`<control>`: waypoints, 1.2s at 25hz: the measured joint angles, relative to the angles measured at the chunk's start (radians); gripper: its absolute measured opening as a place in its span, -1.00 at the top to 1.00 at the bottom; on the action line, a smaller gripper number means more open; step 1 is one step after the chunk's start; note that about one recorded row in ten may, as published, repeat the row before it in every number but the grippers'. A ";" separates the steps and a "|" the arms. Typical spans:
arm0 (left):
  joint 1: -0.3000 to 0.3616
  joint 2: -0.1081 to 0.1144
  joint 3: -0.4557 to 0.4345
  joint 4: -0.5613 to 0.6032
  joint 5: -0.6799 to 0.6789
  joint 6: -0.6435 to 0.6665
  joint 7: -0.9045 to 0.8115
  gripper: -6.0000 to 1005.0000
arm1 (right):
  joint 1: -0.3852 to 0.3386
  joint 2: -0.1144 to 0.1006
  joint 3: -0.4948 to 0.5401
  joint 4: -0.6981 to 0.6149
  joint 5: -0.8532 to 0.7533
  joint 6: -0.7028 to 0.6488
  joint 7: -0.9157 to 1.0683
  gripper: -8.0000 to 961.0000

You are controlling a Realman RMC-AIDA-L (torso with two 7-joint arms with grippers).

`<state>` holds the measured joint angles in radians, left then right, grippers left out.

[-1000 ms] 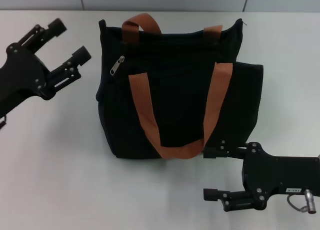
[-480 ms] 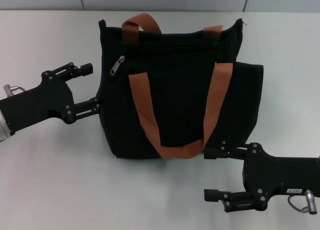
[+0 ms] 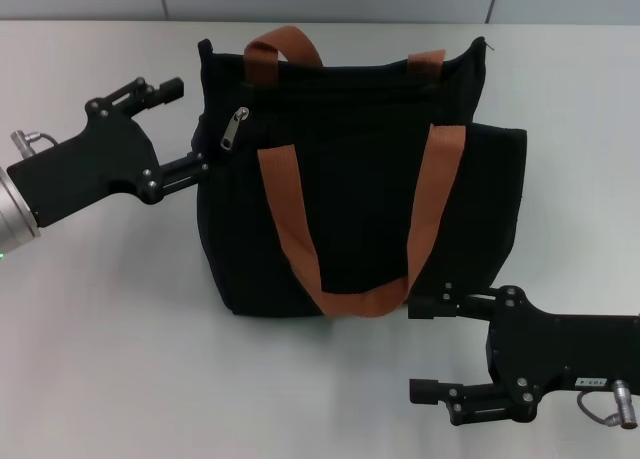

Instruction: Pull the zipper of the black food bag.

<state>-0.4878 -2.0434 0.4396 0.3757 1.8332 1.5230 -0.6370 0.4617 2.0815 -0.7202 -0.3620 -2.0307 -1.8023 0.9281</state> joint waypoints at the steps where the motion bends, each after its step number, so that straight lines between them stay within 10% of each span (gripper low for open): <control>1: 0.000 0.000 -0.001 0.000 0.000 0.020 0.006 -0.40 | 0.000 0.000 0.001 0.000 0.000 -0.001 0.001 -0.66; 16: 0.010 0.005 0.020 0.000 0.005 0.056 0.082 -0.33 | 0.002 0.001 0.014 0.000 0.004 -0.004 0.011 -0.65; 23: 0.011 0.001 0.019 0.000 0.004 0.058 0.097 0.61 | 0.005 0.002 0.015 0.000 0.005 -0.012 0.011 -0.64; 30: 0.015 -0.003 0.014 0.000 0.003 0.068 0.124 0.80 | 0.015 0.002 0.016 0.013 0.094 -0.114 0.017 -0.63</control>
<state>-0.4724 -2.0469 0.4539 0.3759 1.8362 1.5906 -0.5125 0.4768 2.0832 -0.7040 -0.3488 -1.9369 -1.9168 0.9454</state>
